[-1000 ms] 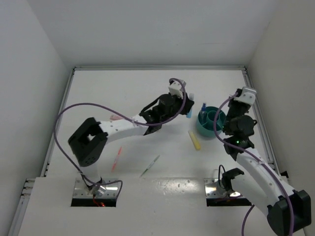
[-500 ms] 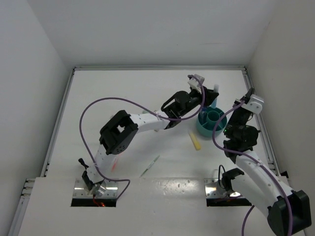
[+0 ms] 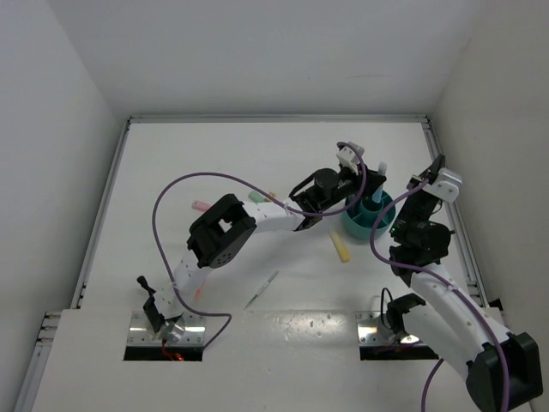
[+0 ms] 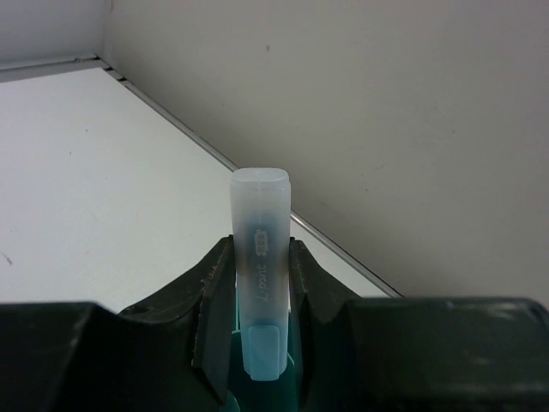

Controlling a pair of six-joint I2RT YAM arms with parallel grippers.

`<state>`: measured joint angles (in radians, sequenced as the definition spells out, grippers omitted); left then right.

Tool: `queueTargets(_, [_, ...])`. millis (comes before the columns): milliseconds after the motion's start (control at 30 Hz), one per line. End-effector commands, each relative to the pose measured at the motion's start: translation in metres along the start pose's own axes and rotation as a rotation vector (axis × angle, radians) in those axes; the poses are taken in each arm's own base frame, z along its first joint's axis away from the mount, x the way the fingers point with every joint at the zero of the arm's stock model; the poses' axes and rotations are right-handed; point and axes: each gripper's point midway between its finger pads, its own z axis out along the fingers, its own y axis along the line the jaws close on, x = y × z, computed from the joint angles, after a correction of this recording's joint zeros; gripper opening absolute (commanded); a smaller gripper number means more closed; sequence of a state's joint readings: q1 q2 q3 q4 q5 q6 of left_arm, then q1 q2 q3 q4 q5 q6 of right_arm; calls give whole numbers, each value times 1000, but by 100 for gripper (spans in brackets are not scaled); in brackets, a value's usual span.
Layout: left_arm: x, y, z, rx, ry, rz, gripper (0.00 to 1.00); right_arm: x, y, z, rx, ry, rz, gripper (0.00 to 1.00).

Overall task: Sort the stationery into containers
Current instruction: Place the pen in the storage box, then pick up the pen from the center of the board.

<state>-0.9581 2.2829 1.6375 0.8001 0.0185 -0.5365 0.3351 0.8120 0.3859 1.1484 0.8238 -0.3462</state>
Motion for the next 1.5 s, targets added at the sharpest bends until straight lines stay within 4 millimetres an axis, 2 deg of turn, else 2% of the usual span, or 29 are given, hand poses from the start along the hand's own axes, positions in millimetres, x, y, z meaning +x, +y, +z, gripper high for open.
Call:
queueTargets(0, [-23, -21, 9, 50, -77, -9, 0, -14, -9, 1, 37, -46, 58, 5])
queueTargets(100, [-17, -18, 8, 40, -56, 0, 4, -14, -9, 1, 37, -46, 58, 5])
queueTargets(133, [-13, -18, 8, 42, -36, 0, 9, -14, -9, 1, 37, -46, 58, 5])
queueTargets(267, [3, -9, 4, 15, 20, 17, 15, -14, -11, 2, 45, -47, 54, 6])
queueTargets(333, [2, -8, 3, 5, 19, 17, 17, -14, -11, 2, 45, -47, 54, 7])
queueTargets(433, [7, -5, 2, -4, 38, 26, 26, -14, -11, 2, 45, -47, 54, 7])
queueTargets(467, [7, -5, 2, -4, 38, 26, 26, -14, -11, 2, 45, -47, 54, 7])
queueTargets(600, [11, -3, 2, -16, 63, 26, 40, -13, -12, 1, 52, -43, 64, 8])
queueTargets(733, [8, -5, 1, -16, 65, 26, 45, -13, -12, 1, 52, -43, 64, 8])
queueTargets(800, [6, -12, 0, -7, 67, 36, 47, -13, -12, 1, 52, -43, 64, 8])
queueTargets(867, [1, -14, 0, -3, 59, 45, 47, -13, -12, 1, 52, -43, 64, 8])
queueTargets(967, [-25, -26, 0, 15, 20, 56, 47, -13, -12, 1, 52, -43, 64, 8])
queueTargets(1000, [-28, -24, -4, 0, 16, 68, 47, -13, -12, 1, 52, -43, 64, 8])
queueTargets(1033, [-54, -35, -8, 9, -28, 68, 43, -15, -14, 1, 55, -48, 70, 8])
queueTargets(1100, [-77, -33, -17, -39, -70, 90, 37, -15, -14, 1, 55, -48, 70, 8])
queueTargets(1133, [-87, -30, -23, -78, -81, 89, 23, -15, -14, 1, 55, -48, 70, 10])
queueTargets(1167, [-118, -37, -35, -109, -117, 86, 14, -15, -14, 1, 55, -48, 70, 12])
queueTargets(1200, [-118, -28, -47, -164, -106, 74, 5, -13, -13, 1, 50, -38, 58, 14])
queueTargets(1233, [-135, -7, -61, -315, -151, 51, 0, -13, -13, 0, 49, -35, 55, 16])
queueTargets(1267, [-151, 9, -87, -448, -134, 17, 0, -7, -9, 0, 26, -17, 27, 22])
queueTargets(1300, [-157, 25, -104, -554, -155, -108, 0, -11, -3, 1, -13, -23, 14, 44])
queueTargets(1333, [-165, 71, -136, -760, -203, -152, 1, 8, 10, -2, -92, 55, -87, 58])
queueTargets(1367, [-142, 105, -177, -957, -109, -167, 17, 16, 31, -4, -205, 84, -117, 70])
queueTargets(1400, [-151, 117, -199, -1044, -211, -346, 42, 12, 45, -2, -278, 107, -123, 81])
queueTargets(1433, [-151, 156, -233, -1182, -237, -383, 72, 19, 58, -6, -360, 142, -142, 82])
queueTargets(1467, [-129, 176, -269, -1319, -158, -390, 77, 36, 85, -18, -522, 214, -191, 27])
